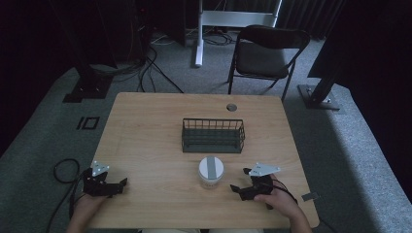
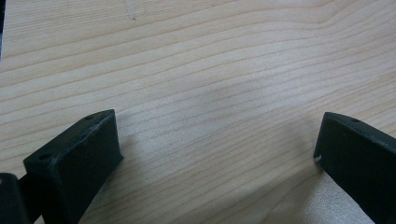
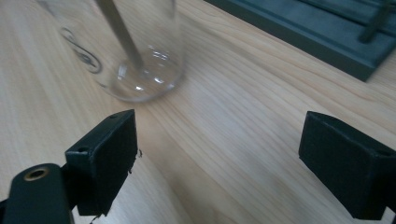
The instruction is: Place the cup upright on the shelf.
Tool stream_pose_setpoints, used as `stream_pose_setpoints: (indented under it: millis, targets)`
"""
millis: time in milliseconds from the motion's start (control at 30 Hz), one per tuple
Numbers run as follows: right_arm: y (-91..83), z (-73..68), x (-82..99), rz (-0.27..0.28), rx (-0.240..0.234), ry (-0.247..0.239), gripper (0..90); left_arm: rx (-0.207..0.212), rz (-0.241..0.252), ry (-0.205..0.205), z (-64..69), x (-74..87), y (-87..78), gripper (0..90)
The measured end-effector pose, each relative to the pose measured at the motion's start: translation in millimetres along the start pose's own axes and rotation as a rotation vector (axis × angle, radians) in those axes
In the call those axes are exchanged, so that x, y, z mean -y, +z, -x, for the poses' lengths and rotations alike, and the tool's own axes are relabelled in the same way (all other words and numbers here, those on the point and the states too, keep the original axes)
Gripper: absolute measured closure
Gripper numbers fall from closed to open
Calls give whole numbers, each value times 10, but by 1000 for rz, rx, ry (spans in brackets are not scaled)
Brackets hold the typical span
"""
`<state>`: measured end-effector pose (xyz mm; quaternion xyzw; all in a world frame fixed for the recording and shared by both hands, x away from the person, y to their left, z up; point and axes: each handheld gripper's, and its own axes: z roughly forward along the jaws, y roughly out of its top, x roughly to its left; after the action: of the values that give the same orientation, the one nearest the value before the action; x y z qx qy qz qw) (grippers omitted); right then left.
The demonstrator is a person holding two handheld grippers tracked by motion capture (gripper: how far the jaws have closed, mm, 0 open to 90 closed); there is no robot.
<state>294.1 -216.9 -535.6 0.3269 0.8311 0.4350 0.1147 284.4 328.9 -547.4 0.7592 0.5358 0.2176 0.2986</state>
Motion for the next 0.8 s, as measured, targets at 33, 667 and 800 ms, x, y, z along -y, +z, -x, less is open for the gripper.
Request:
stream_pose_setpoints:
  millis: [33,667,800]
  targets:
    - [15,-18,-8,0,-11,-3,114,0,0,0,0,0,0,6]
    - [182,-227,-151,50,-58,-50,114,0,0,0,-1,0,0,6]
    - [208,-263,-179,56,-77,-57,114,0,0,0,0,0,0,6]
